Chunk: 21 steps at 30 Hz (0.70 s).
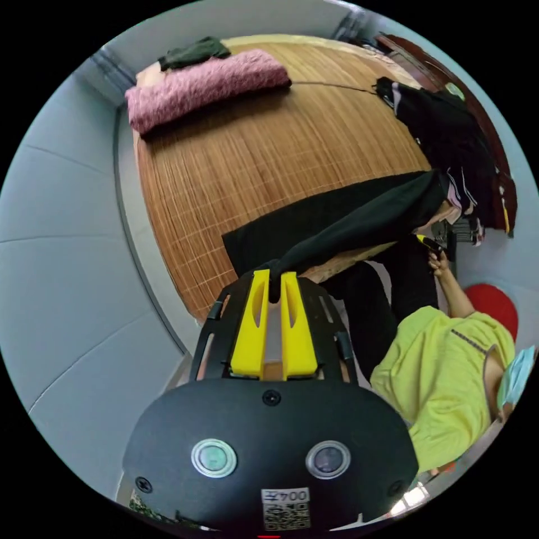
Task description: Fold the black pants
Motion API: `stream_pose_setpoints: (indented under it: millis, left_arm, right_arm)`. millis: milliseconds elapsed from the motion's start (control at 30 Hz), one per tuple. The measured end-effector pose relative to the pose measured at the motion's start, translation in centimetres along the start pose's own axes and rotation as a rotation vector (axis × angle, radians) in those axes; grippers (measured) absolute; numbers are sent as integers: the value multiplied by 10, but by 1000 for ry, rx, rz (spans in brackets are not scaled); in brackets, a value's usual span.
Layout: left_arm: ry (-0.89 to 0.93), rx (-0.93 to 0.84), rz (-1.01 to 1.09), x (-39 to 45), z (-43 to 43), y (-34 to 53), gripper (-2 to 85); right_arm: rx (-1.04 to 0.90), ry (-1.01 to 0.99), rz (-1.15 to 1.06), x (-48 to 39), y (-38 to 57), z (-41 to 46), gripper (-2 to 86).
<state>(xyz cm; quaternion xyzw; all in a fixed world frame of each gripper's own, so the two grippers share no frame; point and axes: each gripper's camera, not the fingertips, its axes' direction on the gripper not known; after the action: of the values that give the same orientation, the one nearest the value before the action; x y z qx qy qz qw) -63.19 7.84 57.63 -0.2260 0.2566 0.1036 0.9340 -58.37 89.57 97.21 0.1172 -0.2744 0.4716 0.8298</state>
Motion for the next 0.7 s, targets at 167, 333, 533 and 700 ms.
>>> stream_pose_setpoints:
  millis: [167,333,533,700]
  left_arm:
    - [28,-102,-196,-73,91,-65,34]
    - [-35,-35,-396,-128,157,-73,58]
    - [155,427,-409,-134,152,28,34]
    - [431,768,-366,-75,183,148,11]
  right_arm:
    - [-4,16,9,-4,-9,2,-7]
    - [-10,56,13,-13,-16,10,-6]
    - [60,207,-59,-50,-11,23,8]
    - [220,581,-340,-133,8,48,48]
